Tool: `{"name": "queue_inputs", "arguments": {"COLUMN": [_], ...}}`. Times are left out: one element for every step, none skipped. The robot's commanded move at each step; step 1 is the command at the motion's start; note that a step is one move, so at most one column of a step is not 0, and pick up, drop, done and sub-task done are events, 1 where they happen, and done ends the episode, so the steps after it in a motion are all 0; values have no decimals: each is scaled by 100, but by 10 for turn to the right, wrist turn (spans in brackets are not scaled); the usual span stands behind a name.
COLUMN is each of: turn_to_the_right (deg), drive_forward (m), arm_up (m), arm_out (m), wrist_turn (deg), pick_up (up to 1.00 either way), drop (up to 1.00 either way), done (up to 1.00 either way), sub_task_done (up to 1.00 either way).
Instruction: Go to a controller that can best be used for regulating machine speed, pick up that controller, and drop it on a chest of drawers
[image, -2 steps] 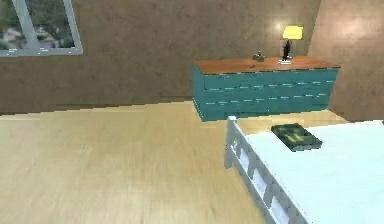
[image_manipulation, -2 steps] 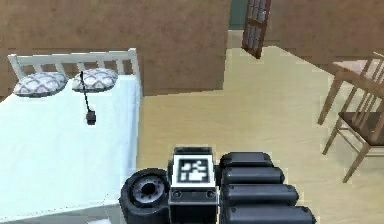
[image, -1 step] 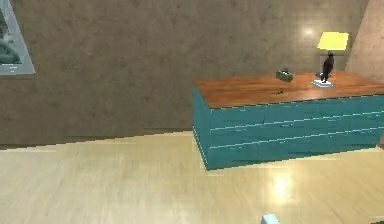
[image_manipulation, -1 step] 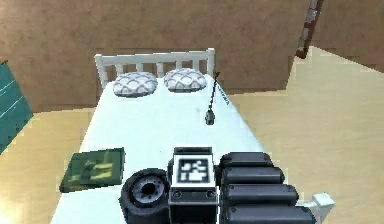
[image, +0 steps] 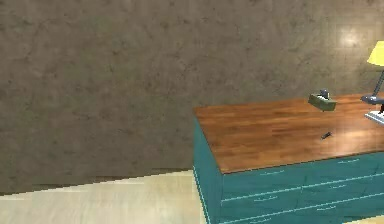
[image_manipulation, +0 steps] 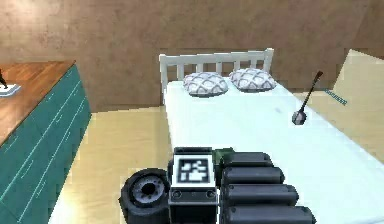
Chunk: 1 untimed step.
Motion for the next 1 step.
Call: {"name": "queue_inputs", "arguments": {"turn_to_the_right": [210], "drive_forward": [0], "arm_up": [0], "arm_out": [0], "wrist_turn": [0], "pick_up": [0], "drop": [0], "done": [0], "sub_task_done": [0]}}
